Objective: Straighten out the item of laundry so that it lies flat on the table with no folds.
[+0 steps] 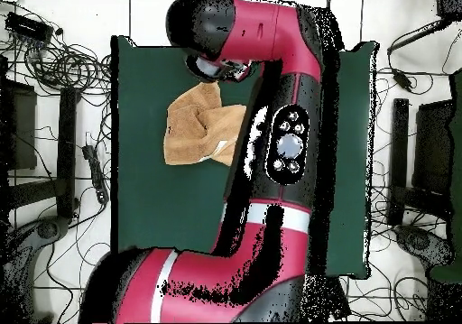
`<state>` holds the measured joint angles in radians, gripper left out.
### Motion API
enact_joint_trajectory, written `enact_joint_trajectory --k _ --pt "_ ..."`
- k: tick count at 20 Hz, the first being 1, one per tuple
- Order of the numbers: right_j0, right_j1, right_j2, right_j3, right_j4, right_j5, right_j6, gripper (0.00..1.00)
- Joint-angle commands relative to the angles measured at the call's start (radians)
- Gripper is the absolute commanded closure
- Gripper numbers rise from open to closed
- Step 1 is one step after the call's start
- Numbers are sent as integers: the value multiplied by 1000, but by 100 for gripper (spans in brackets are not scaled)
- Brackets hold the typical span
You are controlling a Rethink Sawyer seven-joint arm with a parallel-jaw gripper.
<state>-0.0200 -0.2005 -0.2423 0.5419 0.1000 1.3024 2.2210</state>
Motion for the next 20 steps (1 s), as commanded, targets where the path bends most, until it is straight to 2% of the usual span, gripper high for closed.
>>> enact_joint_trajectory --k 1,5,10,13,15,20 --pt "13 -55 -3 365 -73 132 -55 0" --pt "9 -83 3 447 -74 98 4 0" --pt "-22 -81 57 518 -50 -5 24 0" --pt "-32 -77 82 551 -35 -110 47 0" --pt "-36 -73 94 559 -41 -181 41 0" --pt "-45 -66 90 556 -78 -255 5 0"
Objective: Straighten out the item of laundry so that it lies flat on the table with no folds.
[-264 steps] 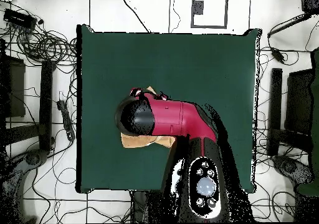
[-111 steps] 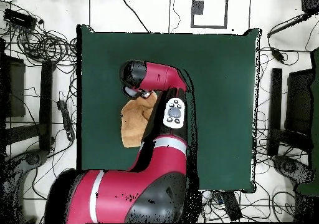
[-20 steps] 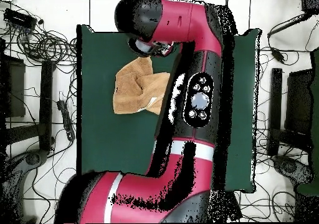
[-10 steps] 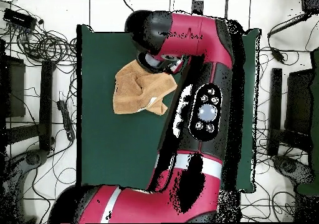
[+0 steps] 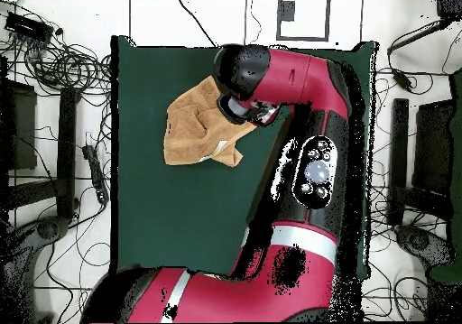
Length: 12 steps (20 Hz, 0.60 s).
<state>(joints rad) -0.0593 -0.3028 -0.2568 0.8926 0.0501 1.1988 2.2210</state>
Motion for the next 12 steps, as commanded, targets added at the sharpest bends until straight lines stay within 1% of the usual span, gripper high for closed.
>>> enact_joint_trajectory --k 1,3,5,8,10,12 --pt "-13 40 109 207 -30 -159 -9 0" --pt "-21 41 110 212 -28 -168 -11 0" --pt "-27 39 119 237 1 -174 25 0" --pt "-18 25 121 285 55 -192 132 0" --pt "7 13 98 305 102 -163 250 0" --pt "29 1 70 316 135 -133 333 0"
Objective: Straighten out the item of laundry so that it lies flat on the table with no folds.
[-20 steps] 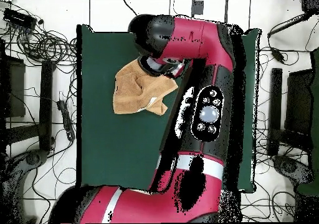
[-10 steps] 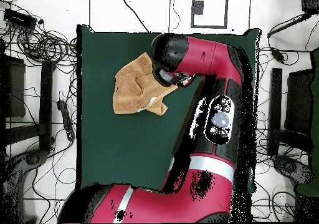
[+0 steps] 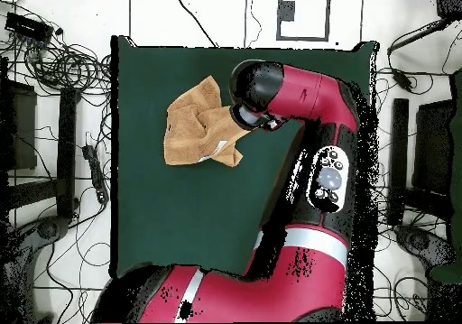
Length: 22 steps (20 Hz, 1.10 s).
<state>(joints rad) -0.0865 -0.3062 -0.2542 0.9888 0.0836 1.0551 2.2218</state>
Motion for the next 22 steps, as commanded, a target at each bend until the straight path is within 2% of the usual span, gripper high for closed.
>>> enact_joint_trajectory --k 1,8,11,15,18,22 --pt "63 1 56 218 107 17 346 0" --pt "72 18 21 182 138 33 354 0" --pt "31 55 54 96 74 24 150 0" --pt "-9 114 86 4 22 7 15 0" --pt "-2 108 94 57 49 -35 97 0" --pt "7 116 83 73 36 -74 118 0"
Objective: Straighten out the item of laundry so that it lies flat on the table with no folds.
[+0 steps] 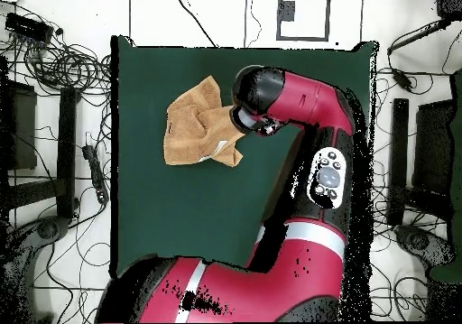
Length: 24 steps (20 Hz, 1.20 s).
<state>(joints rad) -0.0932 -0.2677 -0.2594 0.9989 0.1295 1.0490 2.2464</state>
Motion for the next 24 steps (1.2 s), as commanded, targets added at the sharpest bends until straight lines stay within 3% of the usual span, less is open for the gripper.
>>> enact_joint_trajectory --k 1,11,22,24 --pt "17 74 90 83 -4 -78 106 0" --pt "32 107 119 192 65 -249 225 0" --pt "43 131 121 214 115 -291 234 0" --pt "57 125 115 224 143 -280 277 0"
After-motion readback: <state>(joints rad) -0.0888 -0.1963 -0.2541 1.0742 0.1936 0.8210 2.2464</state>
